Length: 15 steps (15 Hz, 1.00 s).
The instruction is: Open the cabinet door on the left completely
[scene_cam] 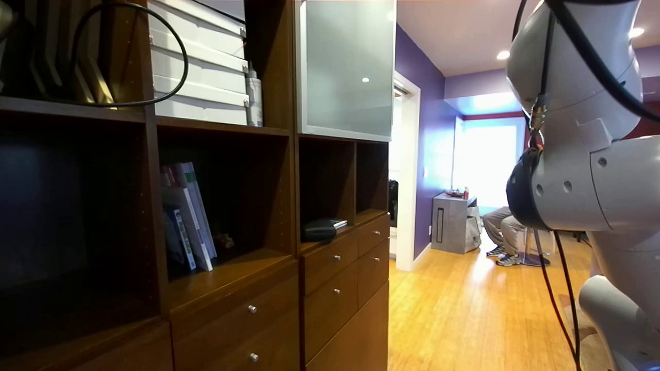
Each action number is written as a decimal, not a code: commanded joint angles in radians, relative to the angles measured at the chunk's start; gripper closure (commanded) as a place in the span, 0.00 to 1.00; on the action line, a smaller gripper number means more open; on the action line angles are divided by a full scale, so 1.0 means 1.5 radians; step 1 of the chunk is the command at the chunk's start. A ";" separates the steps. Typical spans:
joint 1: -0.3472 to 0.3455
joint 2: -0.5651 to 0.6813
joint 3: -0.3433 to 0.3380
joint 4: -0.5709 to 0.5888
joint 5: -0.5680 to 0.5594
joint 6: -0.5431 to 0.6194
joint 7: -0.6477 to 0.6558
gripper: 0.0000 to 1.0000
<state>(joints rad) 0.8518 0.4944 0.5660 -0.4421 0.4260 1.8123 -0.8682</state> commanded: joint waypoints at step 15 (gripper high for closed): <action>-0.013 0.069 0.107 0.000 0.148 -0.055 -0.122 0.00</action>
<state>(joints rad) 0.8426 0.5887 0.6969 -0.4426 0.6106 1.7682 -1.0147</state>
